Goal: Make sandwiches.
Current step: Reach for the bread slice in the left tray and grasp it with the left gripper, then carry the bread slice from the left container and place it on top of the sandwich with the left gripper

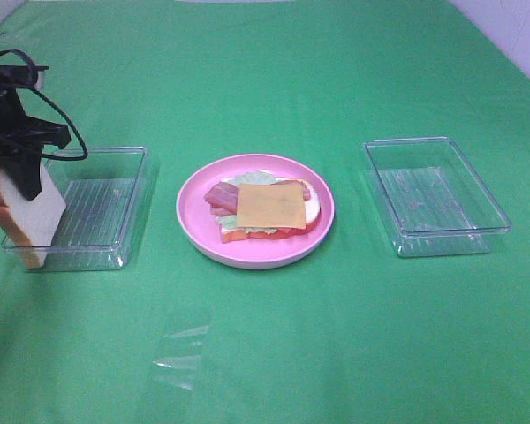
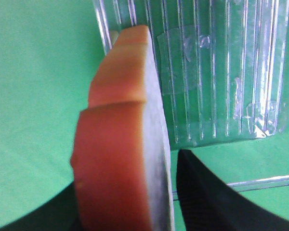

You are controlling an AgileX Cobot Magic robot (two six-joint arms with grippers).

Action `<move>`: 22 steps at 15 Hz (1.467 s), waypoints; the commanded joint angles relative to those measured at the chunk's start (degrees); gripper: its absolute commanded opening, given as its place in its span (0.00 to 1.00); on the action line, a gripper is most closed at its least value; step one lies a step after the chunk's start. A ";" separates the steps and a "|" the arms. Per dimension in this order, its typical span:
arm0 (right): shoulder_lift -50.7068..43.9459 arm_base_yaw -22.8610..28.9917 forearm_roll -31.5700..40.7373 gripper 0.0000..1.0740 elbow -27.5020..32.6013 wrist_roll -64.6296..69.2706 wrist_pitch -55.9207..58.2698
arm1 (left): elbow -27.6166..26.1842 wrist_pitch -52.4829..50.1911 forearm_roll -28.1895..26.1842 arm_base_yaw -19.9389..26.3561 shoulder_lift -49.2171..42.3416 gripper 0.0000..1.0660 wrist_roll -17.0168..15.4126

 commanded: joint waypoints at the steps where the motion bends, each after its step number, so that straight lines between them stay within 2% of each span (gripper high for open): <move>1: -1.83 -0.34 0.17 0.85 0.06 -0.80 -0.17 | 0.34 4.98 0.23 -0.23 0.17 0.34 -1.49; 4: -1.83 -0.34 0.17 0.85 0.06 -0.80 -0.17 | 0.34 4.98 0.17 -0.23 0.17 0.33 -1.49; 5: -1.83 -0.34 0.17 0.85 0.06 -0.80 -0.17 | 0.34 4.98 0.17 -0.23 0.17 0.27 -1.49; 7: -1.83 -0.34 0.17 0.85 0.06 -0.80 -0.17 | 0.34 5.79 0.17 -0.23 0.17 0.00 -1.49; 10: -1.83 -0.34 0.17 0.85 0.06 -0.80 -0.17 | 0.34 5.79 0.11 -0.23 0.17 0.00 -1.55; 12: -1.83 -0.34 0.17 0.85 0.06 -0.80 -0.17 | 0.34 5.79 0.11 -0.23 -0.11 0.00 -2.69; 16: -1.83 -0.34 0.17 0.85 0.06 -0.80 -0.17 | 0.29 5.79 -2.01 -0.23 -4.30 0.00 -2.81; 20: -1.83 -0.34 0.17 0.85 0.06 -0.80 -0.17 | 0.29 5.79 -3.38 -0.23 -9.45 0.00 -2.41; 22: -1.83 -0.34 0.17 0.85 0.06 -0.80 -0.17 | 0.29 5.79 -6.13 -0.23 -12.61 0.00 -0.97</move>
